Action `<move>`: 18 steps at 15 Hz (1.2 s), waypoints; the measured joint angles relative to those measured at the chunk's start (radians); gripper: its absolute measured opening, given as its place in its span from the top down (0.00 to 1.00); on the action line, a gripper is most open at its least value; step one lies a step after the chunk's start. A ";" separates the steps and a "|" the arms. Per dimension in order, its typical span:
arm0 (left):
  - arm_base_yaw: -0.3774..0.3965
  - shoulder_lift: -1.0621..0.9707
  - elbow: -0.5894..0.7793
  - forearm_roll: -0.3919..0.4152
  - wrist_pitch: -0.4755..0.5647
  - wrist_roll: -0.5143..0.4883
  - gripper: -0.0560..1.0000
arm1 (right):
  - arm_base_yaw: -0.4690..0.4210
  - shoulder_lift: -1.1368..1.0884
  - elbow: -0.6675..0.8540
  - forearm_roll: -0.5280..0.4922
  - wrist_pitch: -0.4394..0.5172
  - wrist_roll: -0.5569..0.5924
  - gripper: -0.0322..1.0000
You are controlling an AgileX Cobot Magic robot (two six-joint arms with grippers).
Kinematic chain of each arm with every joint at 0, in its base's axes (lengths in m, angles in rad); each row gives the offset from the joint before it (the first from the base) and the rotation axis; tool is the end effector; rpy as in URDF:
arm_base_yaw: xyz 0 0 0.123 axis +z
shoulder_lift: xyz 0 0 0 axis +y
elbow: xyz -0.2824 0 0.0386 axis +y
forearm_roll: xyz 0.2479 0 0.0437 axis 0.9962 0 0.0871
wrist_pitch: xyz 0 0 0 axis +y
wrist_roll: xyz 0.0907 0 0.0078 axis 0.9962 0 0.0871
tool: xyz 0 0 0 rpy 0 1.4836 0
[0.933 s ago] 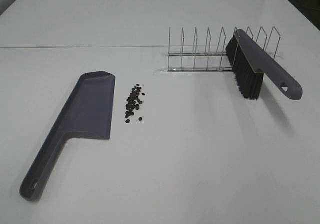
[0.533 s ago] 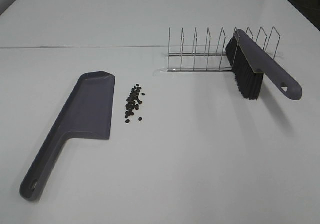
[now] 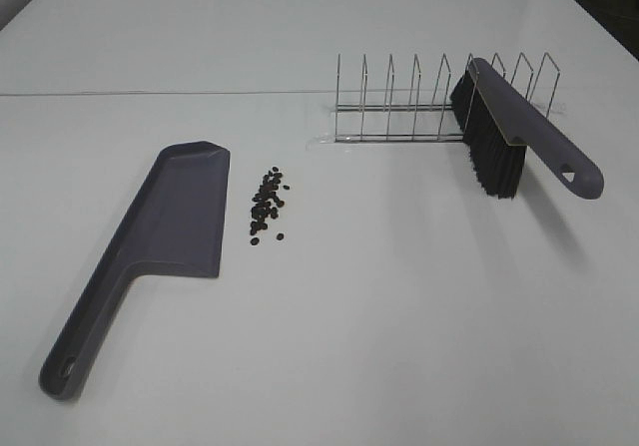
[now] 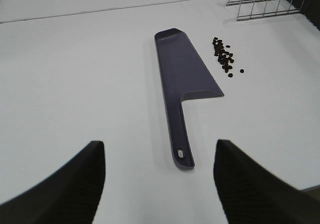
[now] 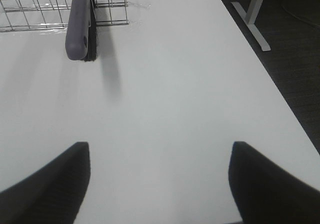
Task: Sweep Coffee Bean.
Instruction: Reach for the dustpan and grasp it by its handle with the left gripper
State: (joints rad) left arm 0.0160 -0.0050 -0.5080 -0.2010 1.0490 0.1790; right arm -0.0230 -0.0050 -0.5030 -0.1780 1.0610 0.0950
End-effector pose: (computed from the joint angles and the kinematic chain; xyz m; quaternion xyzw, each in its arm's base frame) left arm -0.0067 -0.0159 0.2816 0.0725 0.8393 -0.0482 0.5366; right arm -0.0070 -0.0139 0.2790 0.0538 0.8461 -0.0699 0.5256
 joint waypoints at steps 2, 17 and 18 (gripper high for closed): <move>0.000 0.000 0.000 0.000 0.000 0.000 0.38 | 0.000 0.000 0.000 0.000 0.000 0.000 0.25; 0.000 0.000 0.000 0.000 0.000 0.000 0.38 | 0.000 0.000 0.000 0.000 0.000 0.000 0.25; 0.000 0.000 0.000 0.000 0.000 0.000 0.38 | 0.000 0.000 0.000 0.000 0.000 0.000 0.25</move>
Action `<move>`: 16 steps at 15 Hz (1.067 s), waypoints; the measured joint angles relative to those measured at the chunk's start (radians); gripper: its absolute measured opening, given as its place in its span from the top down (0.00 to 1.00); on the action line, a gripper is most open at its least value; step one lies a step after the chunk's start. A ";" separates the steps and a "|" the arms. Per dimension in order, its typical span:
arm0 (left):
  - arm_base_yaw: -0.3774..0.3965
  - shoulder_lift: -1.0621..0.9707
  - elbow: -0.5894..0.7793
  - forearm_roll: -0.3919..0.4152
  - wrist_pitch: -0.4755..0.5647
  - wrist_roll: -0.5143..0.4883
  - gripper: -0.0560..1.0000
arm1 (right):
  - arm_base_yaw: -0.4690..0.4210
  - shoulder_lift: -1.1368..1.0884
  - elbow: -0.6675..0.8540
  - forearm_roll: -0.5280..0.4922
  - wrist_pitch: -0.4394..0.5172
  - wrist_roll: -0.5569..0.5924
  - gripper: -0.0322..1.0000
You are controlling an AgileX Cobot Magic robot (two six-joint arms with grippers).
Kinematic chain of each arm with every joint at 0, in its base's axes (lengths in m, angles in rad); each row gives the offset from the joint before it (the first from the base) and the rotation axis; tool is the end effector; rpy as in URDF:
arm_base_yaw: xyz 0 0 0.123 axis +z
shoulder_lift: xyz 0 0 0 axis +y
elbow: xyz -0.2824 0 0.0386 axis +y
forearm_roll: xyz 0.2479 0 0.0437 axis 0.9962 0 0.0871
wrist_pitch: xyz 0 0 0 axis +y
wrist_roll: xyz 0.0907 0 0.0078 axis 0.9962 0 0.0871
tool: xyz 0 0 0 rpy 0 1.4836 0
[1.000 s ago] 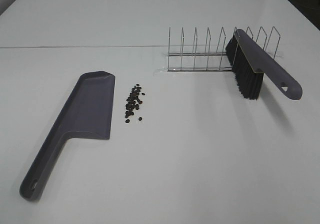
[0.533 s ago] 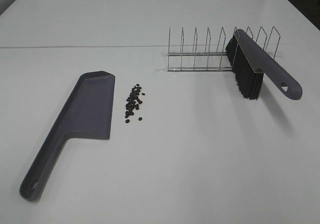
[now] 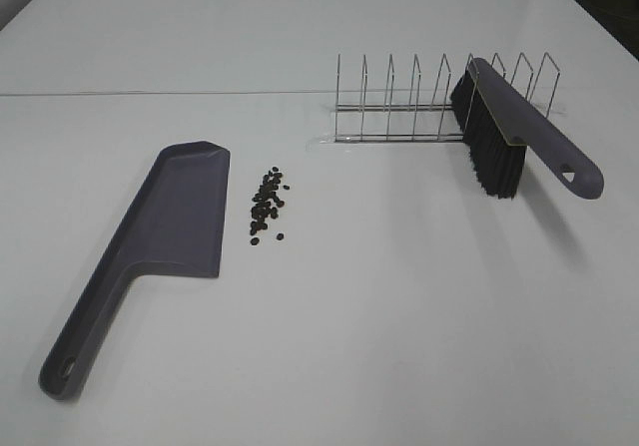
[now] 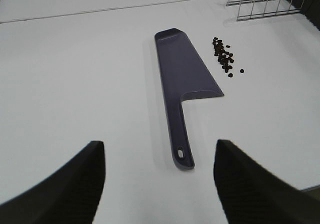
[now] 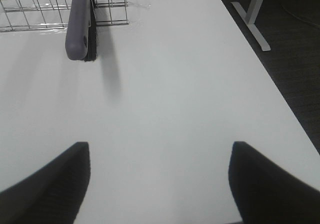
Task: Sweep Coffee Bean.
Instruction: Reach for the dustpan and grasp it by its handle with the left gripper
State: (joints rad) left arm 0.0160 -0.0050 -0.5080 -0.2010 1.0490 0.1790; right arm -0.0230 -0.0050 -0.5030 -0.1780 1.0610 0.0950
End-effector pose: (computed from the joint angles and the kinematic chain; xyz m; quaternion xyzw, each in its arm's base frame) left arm -0.0067 -0.0159 0.2816 0.0725 0.8393 -0.0482 0.5366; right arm -0.0070 -0.0139 0.2790 0.0538 0.8461 -0.0699 0.5256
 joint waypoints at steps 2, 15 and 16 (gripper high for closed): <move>0.000 0.000 0.000 0.000 0.000 0.000 0.38 | 0.000 0.000 0.000 0.000 0.000 0.000 0.25; 0.000 0.000 0.000 0.000 0.000 0.000 0.38 | 0.000 0.000 0.000 0.000 0.000 0.000 0.25; 0.000 0.000 0.000 0.000 0.000 0.000 0.38 | 0.000 0.000 0.000 0.000 0.000 0.000 0.25</move>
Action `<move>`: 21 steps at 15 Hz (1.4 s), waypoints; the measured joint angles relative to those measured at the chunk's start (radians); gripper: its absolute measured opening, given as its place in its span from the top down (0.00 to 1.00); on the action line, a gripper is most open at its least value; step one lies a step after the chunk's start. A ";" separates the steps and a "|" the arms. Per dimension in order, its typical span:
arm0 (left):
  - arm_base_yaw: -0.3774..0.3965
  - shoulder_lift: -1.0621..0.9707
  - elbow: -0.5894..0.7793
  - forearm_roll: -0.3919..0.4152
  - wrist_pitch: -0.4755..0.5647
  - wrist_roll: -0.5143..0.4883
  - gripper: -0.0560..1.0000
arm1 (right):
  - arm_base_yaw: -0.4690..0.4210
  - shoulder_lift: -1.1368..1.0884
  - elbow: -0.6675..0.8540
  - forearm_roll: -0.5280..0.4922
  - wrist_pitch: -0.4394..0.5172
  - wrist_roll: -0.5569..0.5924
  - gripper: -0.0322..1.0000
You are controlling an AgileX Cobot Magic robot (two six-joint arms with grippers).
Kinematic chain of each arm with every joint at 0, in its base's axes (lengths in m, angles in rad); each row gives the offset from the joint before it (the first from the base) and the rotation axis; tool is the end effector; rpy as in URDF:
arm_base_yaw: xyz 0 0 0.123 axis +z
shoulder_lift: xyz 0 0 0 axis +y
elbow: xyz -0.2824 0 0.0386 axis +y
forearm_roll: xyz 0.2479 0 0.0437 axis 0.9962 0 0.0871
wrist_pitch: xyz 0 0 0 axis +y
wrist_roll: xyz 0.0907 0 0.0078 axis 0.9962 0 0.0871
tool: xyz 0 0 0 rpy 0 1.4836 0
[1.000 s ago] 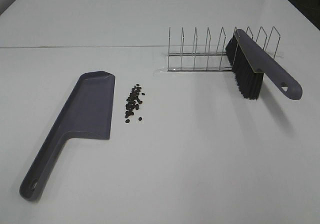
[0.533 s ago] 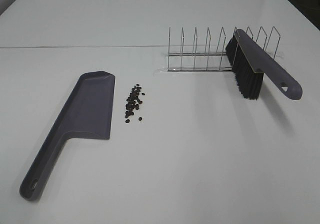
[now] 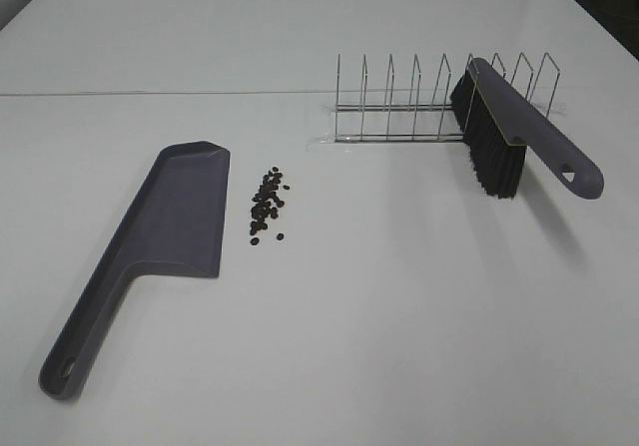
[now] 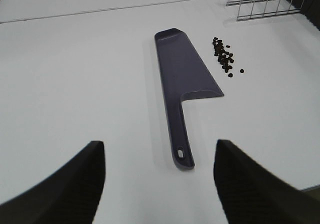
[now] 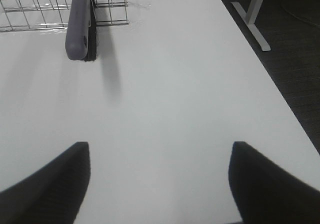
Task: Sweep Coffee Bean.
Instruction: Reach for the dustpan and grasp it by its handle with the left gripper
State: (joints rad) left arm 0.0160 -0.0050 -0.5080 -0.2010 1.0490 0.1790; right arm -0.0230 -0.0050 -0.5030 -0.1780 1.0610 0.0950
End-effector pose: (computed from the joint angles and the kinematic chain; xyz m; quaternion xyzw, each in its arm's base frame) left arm -0.0067 -0.0159 0.2816 0.0725 0.8393 -0.0482 0.5366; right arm -0.0070 -0.0139 0.2790 0.0538 0.8461 -0.0699 0.5256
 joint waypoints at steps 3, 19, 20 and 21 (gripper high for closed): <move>0.000 0.000 0.000 0.000 0.000 0.000 0.38 | 0.000 0.000 0.000 0.000 0.000 0.000 0.25; 0.000 0.004 -0.007 -0.024 -0.021 -0.006 0.38 | 0.000 0.000 0.000 0.000 0.000 0.000 0.25; 0.000 0.030 -0.015 -0.024 -0.086 -0.023 0.38 | 0.000 0.000 0.000 0.000 0.000 0.000 0.25; 0.000 0.046 -0.016 -0.024 -0.122 -0.037 0.38 | 0.000 0.000 0.000 0.000 0.000 0.000 0.25</move>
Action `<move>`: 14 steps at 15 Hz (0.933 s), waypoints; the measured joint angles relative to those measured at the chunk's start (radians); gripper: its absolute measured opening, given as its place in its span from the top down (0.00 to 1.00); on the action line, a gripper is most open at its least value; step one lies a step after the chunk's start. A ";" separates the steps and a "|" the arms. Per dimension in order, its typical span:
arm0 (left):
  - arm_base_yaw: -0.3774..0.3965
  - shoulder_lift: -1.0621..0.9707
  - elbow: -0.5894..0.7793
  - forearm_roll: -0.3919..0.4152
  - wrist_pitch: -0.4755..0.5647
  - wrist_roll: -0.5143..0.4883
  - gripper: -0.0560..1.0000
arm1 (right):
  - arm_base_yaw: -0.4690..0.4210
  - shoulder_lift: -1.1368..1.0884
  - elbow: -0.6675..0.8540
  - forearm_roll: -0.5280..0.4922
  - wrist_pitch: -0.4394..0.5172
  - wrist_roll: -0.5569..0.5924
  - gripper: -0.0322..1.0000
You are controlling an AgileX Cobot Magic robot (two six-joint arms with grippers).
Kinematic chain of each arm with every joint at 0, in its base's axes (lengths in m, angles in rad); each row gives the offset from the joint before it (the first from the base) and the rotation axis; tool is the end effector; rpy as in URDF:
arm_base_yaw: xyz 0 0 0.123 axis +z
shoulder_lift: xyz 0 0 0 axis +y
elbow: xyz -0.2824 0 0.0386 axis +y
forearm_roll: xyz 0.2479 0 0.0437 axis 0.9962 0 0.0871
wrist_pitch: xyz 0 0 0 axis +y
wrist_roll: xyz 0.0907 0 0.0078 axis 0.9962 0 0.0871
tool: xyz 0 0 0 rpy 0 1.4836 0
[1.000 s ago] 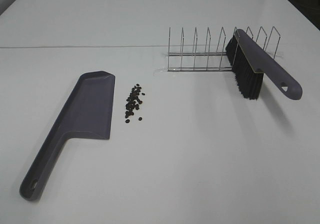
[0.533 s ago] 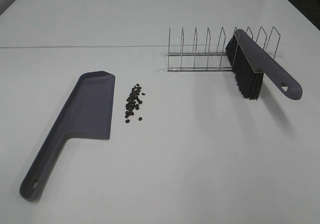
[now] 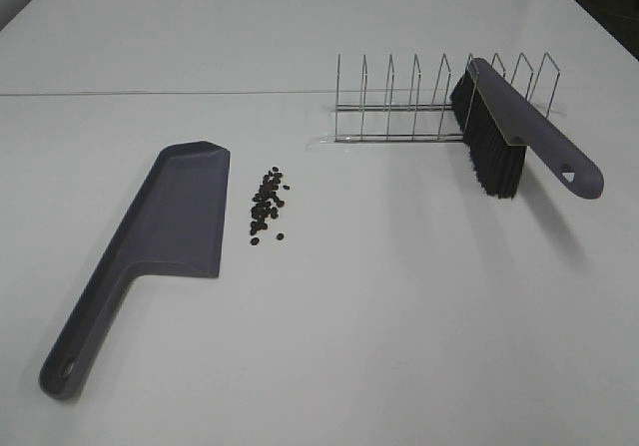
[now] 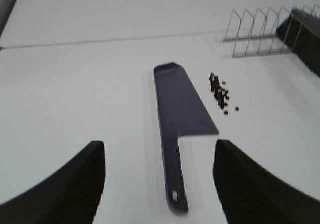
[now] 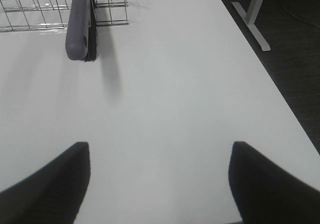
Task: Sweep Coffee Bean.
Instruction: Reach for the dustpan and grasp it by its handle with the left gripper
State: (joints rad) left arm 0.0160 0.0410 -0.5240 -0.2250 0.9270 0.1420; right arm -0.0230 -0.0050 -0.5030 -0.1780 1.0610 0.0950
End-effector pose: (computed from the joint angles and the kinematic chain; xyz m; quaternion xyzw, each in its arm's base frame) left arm 0.0032 -0.0162 0.2966 0.0473 0.8148 -0.0671 0.5739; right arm -0.0070 -0.0139 0.2790 0.0538 0.8461 -0.0699 0.5256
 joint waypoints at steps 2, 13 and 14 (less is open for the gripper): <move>0.000 0.186 -0.002 0.000 -0.268 -0.097 0.38 | 0.000 0.000 0.000 0.000 0.000 0.000 0.25; -0.037 1.335 -0.591 -0.007 -0.057 -0.122 0.38 | 0.000 0.000 0.000 0.000 0.000 0.000 0.25; -0.059 1.398 -0.615 0.007 -0.045 -0.130 0.38 | 0.000 0.000 0.000 0.000 0.000 0.000 0.25</move>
State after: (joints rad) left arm -0.0430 1.4390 -1.1390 -0.2180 0.8820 0.0120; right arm -0.0230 -0.0050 -0.5030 -0.1780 1.0610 0.0950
